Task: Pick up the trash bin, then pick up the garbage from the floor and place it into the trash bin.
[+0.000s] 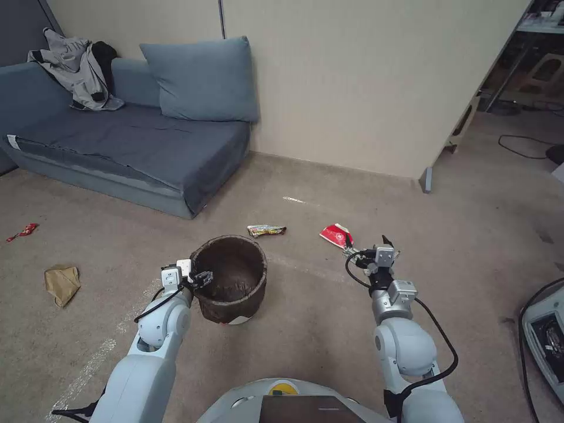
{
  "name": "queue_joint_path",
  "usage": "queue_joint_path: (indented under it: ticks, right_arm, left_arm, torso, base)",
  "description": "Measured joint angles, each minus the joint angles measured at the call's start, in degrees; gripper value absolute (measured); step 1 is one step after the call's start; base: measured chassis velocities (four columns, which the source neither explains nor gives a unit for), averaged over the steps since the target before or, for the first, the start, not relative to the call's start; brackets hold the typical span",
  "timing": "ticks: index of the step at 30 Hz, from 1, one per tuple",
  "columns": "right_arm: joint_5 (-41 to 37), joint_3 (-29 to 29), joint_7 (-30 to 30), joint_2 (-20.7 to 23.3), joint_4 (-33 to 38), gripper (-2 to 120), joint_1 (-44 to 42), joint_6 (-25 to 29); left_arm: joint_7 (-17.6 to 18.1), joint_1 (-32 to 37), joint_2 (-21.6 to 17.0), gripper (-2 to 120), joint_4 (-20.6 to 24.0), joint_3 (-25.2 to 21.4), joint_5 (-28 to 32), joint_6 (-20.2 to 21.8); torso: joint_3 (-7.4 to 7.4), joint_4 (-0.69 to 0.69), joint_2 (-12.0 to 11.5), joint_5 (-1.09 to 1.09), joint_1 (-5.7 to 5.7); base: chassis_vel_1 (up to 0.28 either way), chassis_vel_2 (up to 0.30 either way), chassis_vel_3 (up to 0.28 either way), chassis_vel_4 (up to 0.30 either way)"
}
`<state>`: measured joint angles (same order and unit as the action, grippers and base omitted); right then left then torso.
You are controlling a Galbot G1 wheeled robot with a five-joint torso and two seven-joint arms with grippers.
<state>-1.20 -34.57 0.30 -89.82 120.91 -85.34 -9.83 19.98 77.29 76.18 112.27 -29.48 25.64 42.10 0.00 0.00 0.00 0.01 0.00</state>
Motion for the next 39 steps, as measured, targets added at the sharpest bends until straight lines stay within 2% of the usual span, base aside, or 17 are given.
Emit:
queue_joint_path:
  ticks: [1, 5, 6, 8, 9, 11, 12, 13, 16, 17, 20, 32, 39]
  right_arm:
    - [0.0, 0.0, 0.0, 0.0, 0.0, 100, 0.0, 0.0]
    - [0.0, -0.02, 0.0, 0.0, 0.16, 100, -0.04, 0.04]
    - [0.0, -0.02, 0.0, 0.0, 0.16, 100, -0.04, 0.04]
    - [0.0, -0.02, -0.01, 0.01, 0.2, 100, -0.05, 0.06]
    - [-0.01, 0.01, -0.03, 0.01, 0.23, 100, -0.05, 0.11]
    - [-0.01, 0.02, -0.04, 0.02, 0.23, 100, -0.05, 0.13]
    - [-0.01, 0.07, -0.05, 0.01, 0.25, 100, -0.04, 0.16]
    - [-0.01, 0.07, -0.05, 0.01, 0.25, 100, -0.04, 0.16]
    - [-0.01, 0.13, -0.11, -0.04, 0.27, 100, -0.02, 0.34]
    - [-0.01, 0.13, -0.11, -0.04, 0.27, 100, -0.02, 0.34]
    - [-0.01, 0.14, -0.17, -0.11, 0.27, 100, -0.05, 0.56]
    - [-0.14, 0.13, -0.24, -0.13, 0.56, 100, -0.05, 0.77]
    - [-0.27, 0.02, -0.16, -0.05, 1.18, 100, 0.0, 0.73]
  left_arm:
    - [0.0, 0.0, 0.0, 79, 0.0, 0.0, 0.0, 0.0]
    - [0.14, 0.08, 0.14, 61, -0.17, -0.01, 0.0, -0.04]
    - [0.14, 0.08, 0.14, 61, -0.17, -0.01, 0.0, -0.04]
    - [0.2, 0.07, 0.16, 53, -0.25, -0.07, 0.02, -0.05]
    - [0.31, 0.07, 0.19, 45, -0.3, -0.09, 0.09, -0.06]
    - [0.35, 0.07, 0.21, 43, -0.32, -0.11, 0.11, -0.06]
    - [0.44, 0.07, 0.27, 35, -0.39, -0.13, 0.13, -0.09]
    - [0.44, 0.07, 0.27, 35, -0.39, -0.13, 0.13, -0.09]
    - [0.64, 0.08, 0.41, 21, -0.57, -0.33, 0.14, -0.13]
    - [0.64, 0.08, 0.41, 21, -0.57, -0.33, 0.14, -0.13]
    - [0.63, 0.16, 0.66, 10, -0.58, -0.23, 0.2, -0.15]
    - [1.48, 0.67, 1.03, 9, -0.26, -0.22, 0.13, -0.12]
    - [1.85, 2.43, 0.67, 8, 2.38, -0.94, 1.47, 0.18]
  torso:
    - [0.0, 0.0, 0.0, 0.0, 0.0]
    - [0.0, 0.0, 0.0, 0.01, 0.0]
    - [0.0, 0.0, 0.0, 0.01, 0.0]
    - [0.0, 0.0, 0.0, 0.01, 0.0]
    - [0.0, 0.0, 0.0, 0.01, 0.0]
    - [0.0, 0.0, 0.0, 0.01, 0.0]
    - [0.0, 0.0, 0.0, 0.01, 0.0]
    - [0.0, 0.0, 0.0, 0.01, 0.0]
    - [-0.01, 0.01, 0.0, 0.01, 0.0]
    - [-0.01, 0.01, 0.0, 0.01, 0.0]
    - [-0.01, 0.0, 0.0, 0.02, 0.0]
    - [0.0, 0.0, 0.01, -0.01, 0.0]
    - [0.02, 0.0, 0.0, -0.07, 0.0]
  base:
    - [0.0, 0.0, 0.0, 0.0]
    - [0.0, 0.0, 0.0, 0.0]
    - [0.0, 0.0, 0.0, 0.0]
    - [0.0, 0.0, 0.0, 0.0]
    - [0.0, 0.0, 0.0, 0.0]
    - [0.0, 0.0, 0.0, 0.0]
    - [0.0, 0.0, 0.0, 0.0]
    - [0.0, 0.0, 0.0, 0.0]
    - [0.0, 0.0, 0.0, 0.0]
    - [0.0, 0.0, 0.0, 0.0]
    - [0.0, 0.0, 0.0, 0.0]
    - [0.0, 0.0, 0.0, 0.0]
    - [0.0, 0.0, 0.0, 0.0]
